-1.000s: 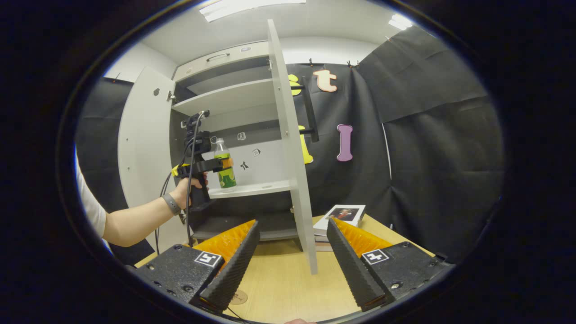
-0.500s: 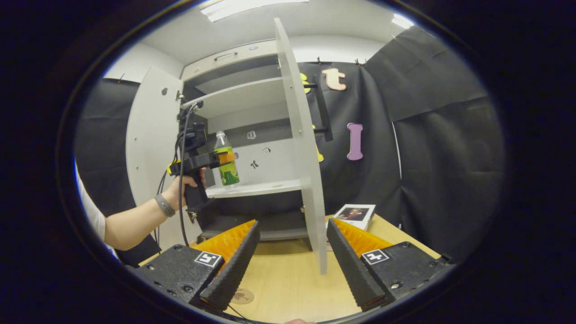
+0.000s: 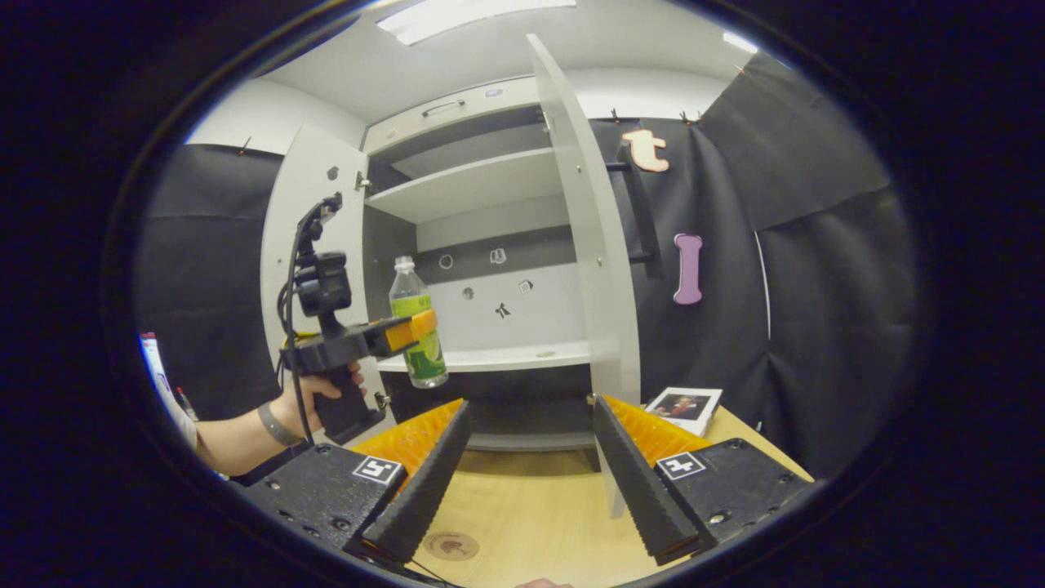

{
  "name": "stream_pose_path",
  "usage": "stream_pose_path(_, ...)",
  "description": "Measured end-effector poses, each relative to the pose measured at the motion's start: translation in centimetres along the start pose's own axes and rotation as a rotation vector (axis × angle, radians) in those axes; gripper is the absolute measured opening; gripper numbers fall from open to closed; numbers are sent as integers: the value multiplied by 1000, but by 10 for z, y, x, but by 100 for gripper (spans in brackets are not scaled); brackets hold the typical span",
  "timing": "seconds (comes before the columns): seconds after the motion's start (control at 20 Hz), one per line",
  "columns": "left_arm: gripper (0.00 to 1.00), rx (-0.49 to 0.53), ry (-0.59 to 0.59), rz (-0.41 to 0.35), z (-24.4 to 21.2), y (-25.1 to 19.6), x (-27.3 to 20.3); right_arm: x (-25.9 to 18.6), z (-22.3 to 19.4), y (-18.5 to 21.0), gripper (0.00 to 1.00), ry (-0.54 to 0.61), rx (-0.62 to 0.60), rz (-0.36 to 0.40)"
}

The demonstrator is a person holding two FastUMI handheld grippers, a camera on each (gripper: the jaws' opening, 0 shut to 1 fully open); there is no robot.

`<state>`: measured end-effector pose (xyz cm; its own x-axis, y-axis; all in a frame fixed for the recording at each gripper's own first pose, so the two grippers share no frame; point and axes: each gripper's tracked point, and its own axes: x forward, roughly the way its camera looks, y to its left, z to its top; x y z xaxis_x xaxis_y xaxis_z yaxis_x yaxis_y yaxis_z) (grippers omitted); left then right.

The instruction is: Grasp the bottle in the cabinet with the left hand and place it on the coaster, then close the right door with the right hand and the left door with the left hand.

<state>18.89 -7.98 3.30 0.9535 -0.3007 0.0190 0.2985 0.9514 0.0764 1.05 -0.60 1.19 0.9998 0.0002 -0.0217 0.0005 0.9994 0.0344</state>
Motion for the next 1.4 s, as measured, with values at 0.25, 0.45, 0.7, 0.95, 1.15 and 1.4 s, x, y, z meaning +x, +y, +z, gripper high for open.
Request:
stream_pose_path(0.25, 69, 2, 33, 33, -44, -12, -55, 3, 32, 9, 98, -59, -40, 44)
stream_pose_path(0.45, 69, 17, 32, 83, -80, -15, -92, 1, 62, 10, 98, -136, -60, 60)
stream_pose_path(0.7, 69, -61, 65, 112, -154, -41, -145, 5, 88, 3, 98, -167, -128, 36)
stream_pose_path(0.95, 69, -11, 147, 161, -221, -60, -177, 12, 99, -11, 94, -132, -196, 0)
stream_pose_path(1.15, 69, -7, 190, 170, -255, -63, -186, 12, 94, -20, 98, -105, -148, -14)
stream_pose_path(1.4, 69, -25, 179, 158, -261, -62, -191, 9, 97, -33, 99, -108, -168, -59)
